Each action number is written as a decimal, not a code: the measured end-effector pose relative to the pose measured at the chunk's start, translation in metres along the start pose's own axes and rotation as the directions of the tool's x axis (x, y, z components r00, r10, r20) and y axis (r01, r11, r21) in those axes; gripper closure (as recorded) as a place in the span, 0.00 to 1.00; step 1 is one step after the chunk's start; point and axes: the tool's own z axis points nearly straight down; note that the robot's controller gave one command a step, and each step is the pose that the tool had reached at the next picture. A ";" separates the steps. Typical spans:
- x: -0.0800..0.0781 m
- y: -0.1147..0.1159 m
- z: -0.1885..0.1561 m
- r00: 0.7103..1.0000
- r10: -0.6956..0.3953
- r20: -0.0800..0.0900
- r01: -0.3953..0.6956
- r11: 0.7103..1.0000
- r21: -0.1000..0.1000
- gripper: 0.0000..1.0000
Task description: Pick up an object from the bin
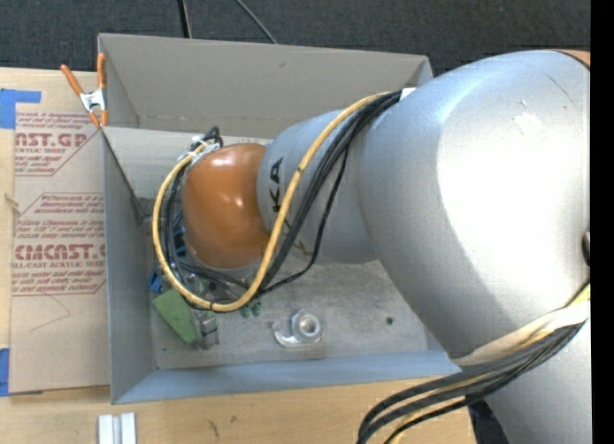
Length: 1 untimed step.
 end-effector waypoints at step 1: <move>-0.009 -0.012 -0.125 1.000 0.019 0.011 -0.019 1.000 0.002 1.00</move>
Offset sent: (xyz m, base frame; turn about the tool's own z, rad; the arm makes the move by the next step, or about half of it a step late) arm 0.0113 -0.0088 0.1209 0.0193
